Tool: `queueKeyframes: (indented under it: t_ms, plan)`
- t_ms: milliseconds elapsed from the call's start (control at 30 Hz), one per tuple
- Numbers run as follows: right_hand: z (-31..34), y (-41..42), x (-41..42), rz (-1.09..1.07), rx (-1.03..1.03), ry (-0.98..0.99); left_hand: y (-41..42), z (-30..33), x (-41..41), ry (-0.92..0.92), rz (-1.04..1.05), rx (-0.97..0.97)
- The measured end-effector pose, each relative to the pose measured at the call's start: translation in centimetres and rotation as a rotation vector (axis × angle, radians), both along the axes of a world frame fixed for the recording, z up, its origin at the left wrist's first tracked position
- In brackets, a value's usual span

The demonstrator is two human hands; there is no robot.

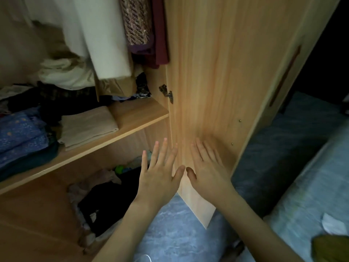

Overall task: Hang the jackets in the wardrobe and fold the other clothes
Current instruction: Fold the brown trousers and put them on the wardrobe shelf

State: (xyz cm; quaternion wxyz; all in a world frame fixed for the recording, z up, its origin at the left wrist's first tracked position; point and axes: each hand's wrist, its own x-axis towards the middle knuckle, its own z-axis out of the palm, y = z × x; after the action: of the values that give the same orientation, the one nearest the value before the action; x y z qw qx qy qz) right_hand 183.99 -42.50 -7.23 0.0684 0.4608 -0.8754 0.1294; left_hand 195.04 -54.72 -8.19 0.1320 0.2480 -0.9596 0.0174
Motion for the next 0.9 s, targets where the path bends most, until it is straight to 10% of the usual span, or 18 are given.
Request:
queueKeyframes:
  t_ms: [900]
  plan:
    - [0.7,26.3,17.9,-0.815,0.029,-0.150,20.5,-0.7,6.2,-0.226,-0.822,0.210]
